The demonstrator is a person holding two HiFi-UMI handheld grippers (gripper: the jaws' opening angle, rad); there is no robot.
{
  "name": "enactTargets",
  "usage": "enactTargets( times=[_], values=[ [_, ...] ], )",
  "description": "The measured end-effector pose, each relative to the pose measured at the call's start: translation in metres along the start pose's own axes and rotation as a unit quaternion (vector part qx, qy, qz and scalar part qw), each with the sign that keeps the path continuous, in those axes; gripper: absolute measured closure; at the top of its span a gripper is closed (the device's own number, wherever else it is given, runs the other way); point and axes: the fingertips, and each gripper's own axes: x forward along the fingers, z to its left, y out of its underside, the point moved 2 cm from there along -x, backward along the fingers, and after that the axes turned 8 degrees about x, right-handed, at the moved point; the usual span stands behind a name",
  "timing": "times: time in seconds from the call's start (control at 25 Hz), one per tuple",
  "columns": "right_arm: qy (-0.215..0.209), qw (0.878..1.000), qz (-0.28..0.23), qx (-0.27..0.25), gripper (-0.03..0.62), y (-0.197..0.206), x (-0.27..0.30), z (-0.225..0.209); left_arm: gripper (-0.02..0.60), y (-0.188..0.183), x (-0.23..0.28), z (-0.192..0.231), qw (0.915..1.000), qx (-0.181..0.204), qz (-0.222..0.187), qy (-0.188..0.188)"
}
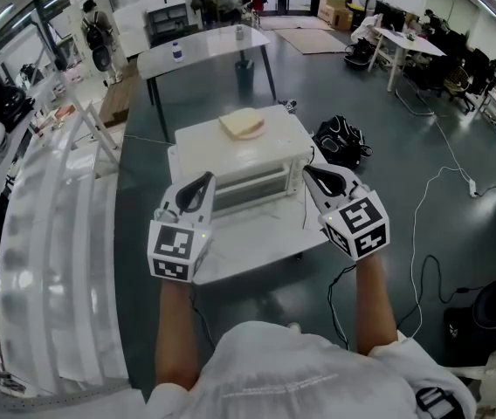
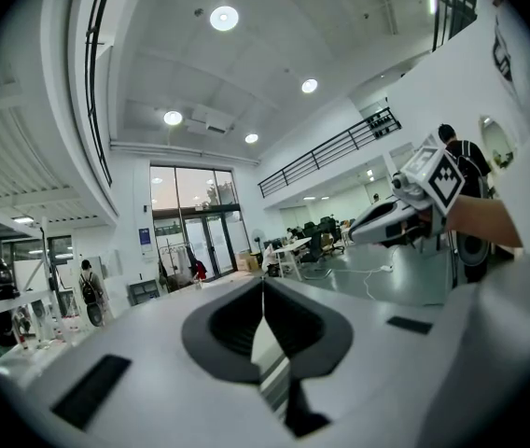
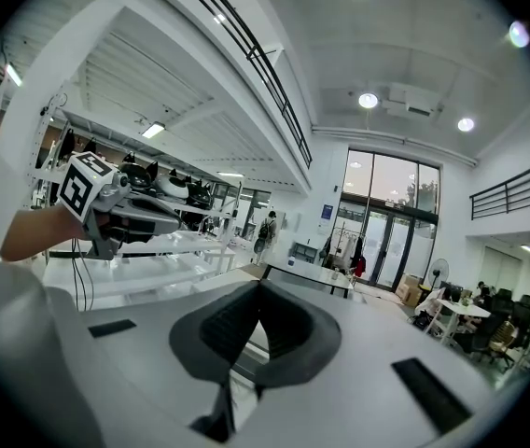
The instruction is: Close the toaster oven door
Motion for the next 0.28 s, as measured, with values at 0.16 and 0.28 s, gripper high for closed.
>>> enactTargets(
  times=[0.16, 0.28],
  values=[
    [0.0, 1.0, 0.002, 0.0, 0.579, 0.0007, 0.0017, -0.0019, 0.561, 0.0019, 0.0013, 0.0004, 1.0, -0.004, 0.003, 0.001],
    [0.002, 1.0, 0.003, 0.002, 0.579, -0.0011, 0.0035, -0.0032, 0.561, 0.0018, 0.0025, 0.0015, 1.0, -0.004, 0.004, 0.005]
  ],
)
